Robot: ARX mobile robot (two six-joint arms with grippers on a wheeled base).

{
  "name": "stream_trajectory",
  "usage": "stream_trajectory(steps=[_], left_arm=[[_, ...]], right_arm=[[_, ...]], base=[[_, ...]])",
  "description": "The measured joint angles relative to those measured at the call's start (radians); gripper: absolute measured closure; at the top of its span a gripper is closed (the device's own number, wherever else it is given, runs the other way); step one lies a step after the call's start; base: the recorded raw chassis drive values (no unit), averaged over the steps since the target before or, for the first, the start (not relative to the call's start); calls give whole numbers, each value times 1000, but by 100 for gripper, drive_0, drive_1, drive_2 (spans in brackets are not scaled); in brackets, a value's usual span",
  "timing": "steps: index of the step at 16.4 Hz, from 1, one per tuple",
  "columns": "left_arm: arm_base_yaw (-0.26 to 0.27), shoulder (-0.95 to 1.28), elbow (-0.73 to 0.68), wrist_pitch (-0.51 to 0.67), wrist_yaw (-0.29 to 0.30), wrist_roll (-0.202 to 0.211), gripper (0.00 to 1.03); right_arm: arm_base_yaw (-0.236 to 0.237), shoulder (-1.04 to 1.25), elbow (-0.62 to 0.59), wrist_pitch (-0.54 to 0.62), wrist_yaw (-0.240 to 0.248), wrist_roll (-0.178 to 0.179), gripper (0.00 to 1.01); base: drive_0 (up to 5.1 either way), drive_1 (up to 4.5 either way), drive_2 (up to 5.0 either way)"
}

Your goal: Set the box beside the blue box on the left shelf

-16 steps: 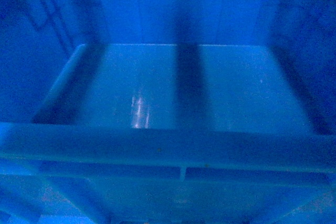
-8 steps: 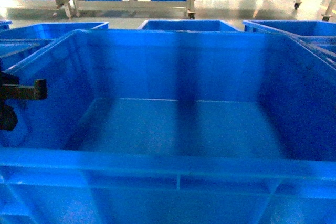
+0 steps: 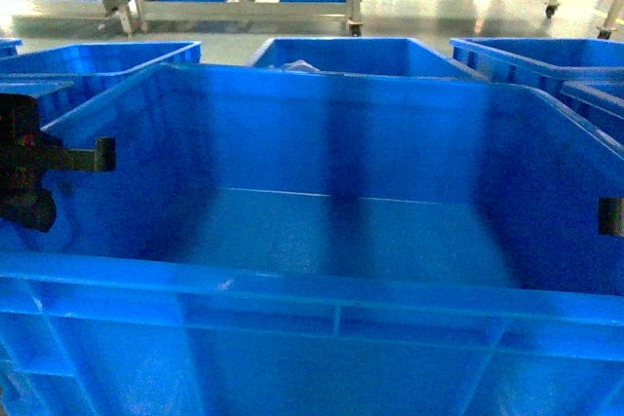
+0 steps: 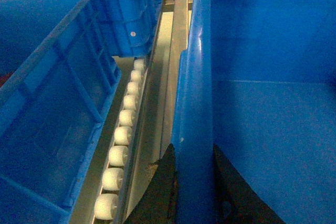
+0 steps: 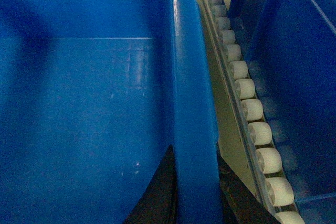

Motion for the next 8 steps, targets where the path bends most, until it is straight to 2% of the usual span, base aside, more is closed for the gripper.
stream_trajectory(steps=[3, 7, 8], left_arm=[[-16, 0, -1, 13, -3, 0, 92], [-35, 48, -8, 24, -14, -31, 92], [-41, 48, -6, 10, -16, -28, 92]], right_arm=[[-4, -21, 2, -2, 10, -6, 92], [-18, -23, 5, -5, 17, -42, 92], [-18, -23, 4, -18, 16, -37, 92]], base=[[0, 0, 0], [0, 0, 0], [0, 0, 0]])
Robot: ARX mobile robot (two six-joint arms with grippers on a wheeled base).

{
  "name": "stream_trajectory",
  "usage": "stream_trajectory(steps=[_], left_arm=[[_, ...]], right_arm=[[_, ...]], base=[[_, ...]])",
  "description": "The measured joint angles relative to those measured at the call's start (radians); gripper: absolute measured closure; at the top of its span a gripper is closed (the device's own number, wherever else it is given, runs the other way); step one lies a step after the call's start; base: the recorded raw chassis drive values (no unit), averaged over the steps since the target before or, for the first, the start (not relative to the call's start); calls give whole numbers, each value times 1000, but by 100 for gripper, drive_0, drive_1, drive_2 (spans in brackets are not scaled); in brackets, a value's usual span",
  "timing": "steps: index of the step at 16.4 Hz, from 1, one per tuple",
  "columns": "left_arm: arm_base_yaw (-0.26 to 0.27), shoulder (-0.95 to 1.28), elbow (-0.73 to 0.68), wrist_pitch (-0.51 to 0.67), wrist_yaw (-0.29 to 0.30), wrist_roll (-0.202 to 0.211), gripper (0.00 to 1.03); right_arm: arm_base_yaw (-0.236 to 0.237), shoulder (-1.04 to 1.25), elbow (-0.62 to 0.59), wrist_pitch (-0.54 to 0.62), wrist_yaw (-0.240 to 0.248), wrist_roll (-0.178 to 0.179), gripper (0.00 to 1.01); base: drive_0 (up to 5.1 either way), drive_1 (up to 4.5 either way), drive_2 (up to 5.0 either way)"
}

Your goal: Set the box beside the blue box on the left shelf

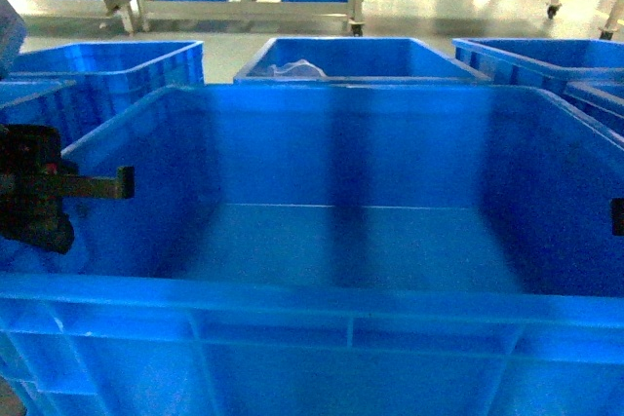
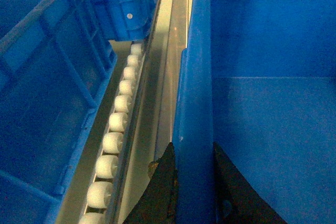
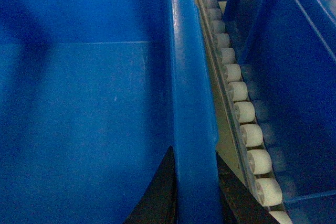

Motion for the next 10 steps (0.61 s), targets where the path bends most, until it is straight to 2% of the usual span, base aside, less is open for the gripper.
stream_trajectory(steps=[1, 2, 3, 4, 6, 8, 10], left_arm=[[0, 1, 0, 5, -7, 2, 92], [0, 2, -4, 15, -34, -1, 83], [-7, 1, -11, 44, -81, -3, 72], [1, -8, -17, 70, -90, -8, 63], [34, -38, -19, 109, -99, -21, 45], [47, -91, -21, 163, -99, -27, 22], [55, -127, -30, 179, -95, -33, 3]], right_arm=[[1, 0, -1, 7, -6, 2, 92], [8, 0, -4, 23, -5, 5, 89], [21, 0, -8, 55, 34, -11, 78], [18, -10, -8, 91, 39, -19, 69], [11, -48, -8, 150, 56, -40, 51], [4, -92, -13, 272, 67, -41, 27], [6, -121, -21, 340, 105, -41, 7]], base=[[0, 0, 0], [0, 0, 0], [0, 0, 0], [0, 0, 0], [0, 0, 0], [0, 0, 0], [0, 0, 0]])
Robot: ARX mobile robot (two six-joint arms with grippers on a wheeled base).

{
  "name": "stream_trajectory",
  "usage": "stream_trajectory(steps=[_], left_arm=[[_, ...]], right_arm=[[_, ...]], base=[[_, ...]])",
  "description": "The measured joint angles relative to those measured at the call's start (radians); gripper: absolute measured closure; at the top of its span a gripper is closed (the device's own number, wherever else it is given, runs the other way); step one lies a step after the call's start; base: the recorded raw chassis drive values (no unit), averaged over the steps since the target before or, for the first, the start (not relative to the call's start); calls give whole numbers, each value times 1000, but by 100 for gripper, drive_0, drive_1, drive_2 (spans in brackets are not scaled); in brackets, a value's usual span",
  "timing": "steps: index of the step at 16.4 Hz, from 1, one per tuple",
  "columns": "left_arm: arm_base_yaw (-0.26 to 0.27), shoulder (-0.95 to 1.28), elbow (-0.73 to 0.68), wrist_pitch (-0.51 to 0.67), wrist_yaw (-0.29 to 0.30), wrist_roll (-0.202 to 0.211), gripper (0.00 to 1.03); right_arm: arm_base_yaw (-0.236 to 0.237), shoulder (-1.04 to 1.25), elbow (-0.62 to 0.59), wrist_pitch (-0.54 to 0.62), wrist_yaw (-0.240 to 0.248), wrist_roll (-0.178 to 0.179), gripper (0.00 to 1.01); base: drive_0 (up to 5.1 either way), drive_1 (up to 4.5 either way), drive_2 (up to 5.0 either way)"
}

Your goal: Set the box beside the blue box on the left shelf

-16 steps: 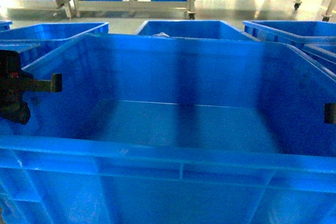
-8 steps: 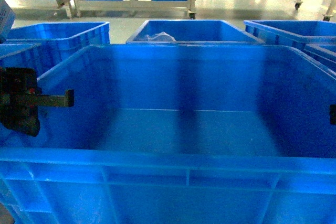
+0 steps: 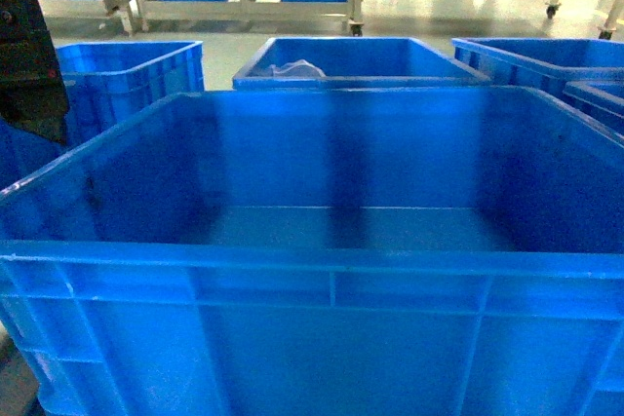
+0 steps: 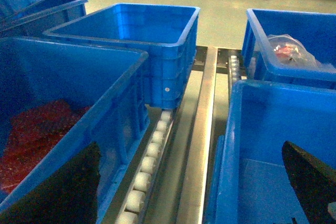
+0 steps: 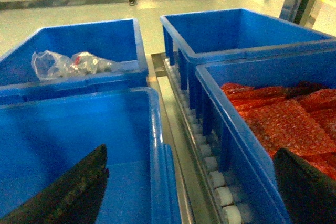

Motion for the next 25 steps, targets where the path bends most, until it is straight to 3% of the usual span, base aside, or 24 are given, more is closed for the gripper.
stream_trajectory(steps=[1, 3, 4, 5, 6, 8, 13, 14, 15, 16, 17, 18, 19, 20, 21, 25], left_arm=[[4, -3, -3, 0, -4, -5, 6], [8, -3, -3, -3, -6, -8, 5], [17, 4, -23, 81, 35, 4, 8], [45, -1, -87, 231, 166, 31, 19], [66, -29, -162, 306, 253, 53, 29], [90, -108, -247, 331, 311, 70, 49], [135, -277, -379, 291, 357, 72, 99], [142, -316, -397, 274, 364, 74, 101], [175, -352, -414, 256, 412, 75, 101], [210, -390, -433, 236, 435, 76, 101], [221, -422, -446, 216, 428, 75, 101], [221, -455, -458, 193, 433, 76, 101], [213, -467, -498, 261, 443, 76, 101], [213, -486, -511, 225, 441, 76, 101], [216, -632, -534, 103, 441, 76, 101], [216, -820, -534, -74, 441, 76, 101]], right_arm=[[0, -5, -2, 0, 10, 0, 2], [-2, -2, -14, 23, 0, -9, 4], [-29, 2, -66, 186, -103, -47, 12], [-53, -24, -140, 295, -198, -88, 22], [-74, -65, -209, 343, -249, -111, 33], [-102, -133, -280, 356, -285, -129, 52], [-152, -287, -407, 323, -336, -145, 99], [-159, -316, -423, 313, -346, -146, 99], [-176, -353, -443, 294, -376, -146, 100], [-230, -392, -461, 272, -424, -146, 100], [-247, -419, -472, 256, -420, -146, 100], [-248, -448, -484, 240, -423, -146, 100], [-241, -489, -499, 214, -433, -146, 100], [-242, -520, -509, 190, -433, -146, 100], [-242, -592, -561, 178, -433, -146, 100], [-242, -763, -561, 18, -433, -146, 100]], base=[[0, 0, 0], [0, 0, 0], [0, 0, 0], [0, 0, 0], [0, 0, 0], [0, 0, 0], [0, 0, 0], [0, 0, 0], [0, 0, 0], [0, 0, 0], [0, 0, 0], [0, 0, 0], [0, 0, 0], [0, 0, 0], [0, 0, 0], [0, 0, 0]])
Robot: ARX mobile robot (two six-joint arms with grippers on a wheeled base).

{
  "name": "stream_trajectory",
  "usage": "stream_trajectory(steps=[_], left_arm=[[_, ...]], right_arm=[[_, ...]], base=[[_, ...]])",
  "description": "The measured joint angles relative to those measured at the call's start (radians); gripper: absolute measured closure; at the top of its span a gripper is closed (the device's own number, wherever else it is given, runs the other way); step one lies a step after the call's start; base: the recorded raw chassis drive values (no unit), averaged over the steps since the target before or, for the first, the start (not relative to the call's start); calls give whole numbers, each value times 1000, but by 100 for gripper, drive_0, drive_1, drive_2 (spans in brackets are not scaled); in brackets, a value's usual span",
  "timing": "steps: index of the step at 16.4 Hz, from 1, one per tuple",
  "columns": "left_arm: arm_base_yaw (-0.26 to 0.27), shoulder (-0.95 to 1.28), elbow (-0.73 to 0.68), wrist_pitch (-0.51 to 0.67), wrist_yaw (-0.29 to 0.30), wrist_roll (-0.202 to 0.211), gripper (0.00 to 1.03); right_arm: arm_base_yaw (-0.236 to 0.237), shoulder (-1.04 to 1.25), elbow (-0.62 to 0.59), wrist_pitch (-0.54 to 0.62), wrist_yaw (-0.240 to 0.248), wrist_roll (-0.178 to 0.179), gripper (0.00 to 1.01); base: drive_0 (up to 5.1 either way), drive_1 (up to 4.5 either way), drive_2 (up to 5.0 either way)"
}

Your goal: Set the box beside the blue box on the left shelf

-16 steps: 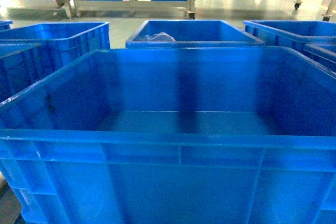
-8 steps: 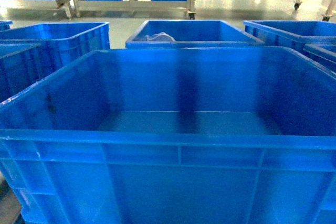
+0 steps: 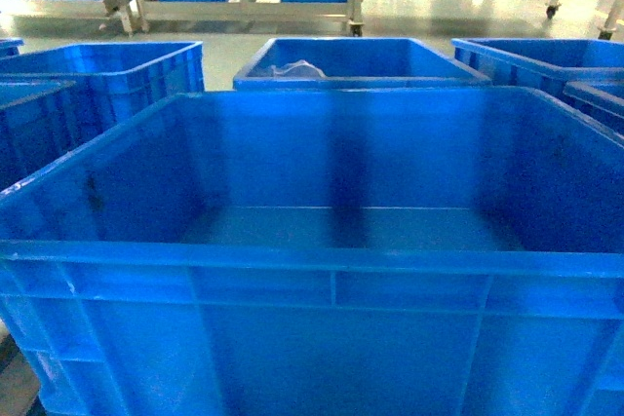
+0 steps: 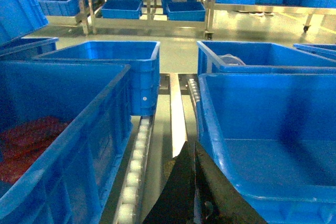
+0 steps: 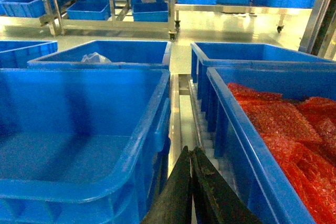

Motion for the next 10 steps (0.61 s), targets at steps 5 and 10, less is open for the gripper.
stream_trajectory(steps=[5, 10], left_arm=[[0, -146, 0, -138, 0, 0, 101], [0, -209, 0, -201, 0, 0, 101]], right_arm=[[0, -127, 0, -122, 0, 0, 100], [0, -185, 0, -175, 0, 0, 100]], base=[[0, 0, 0], [0, 0, 0]])
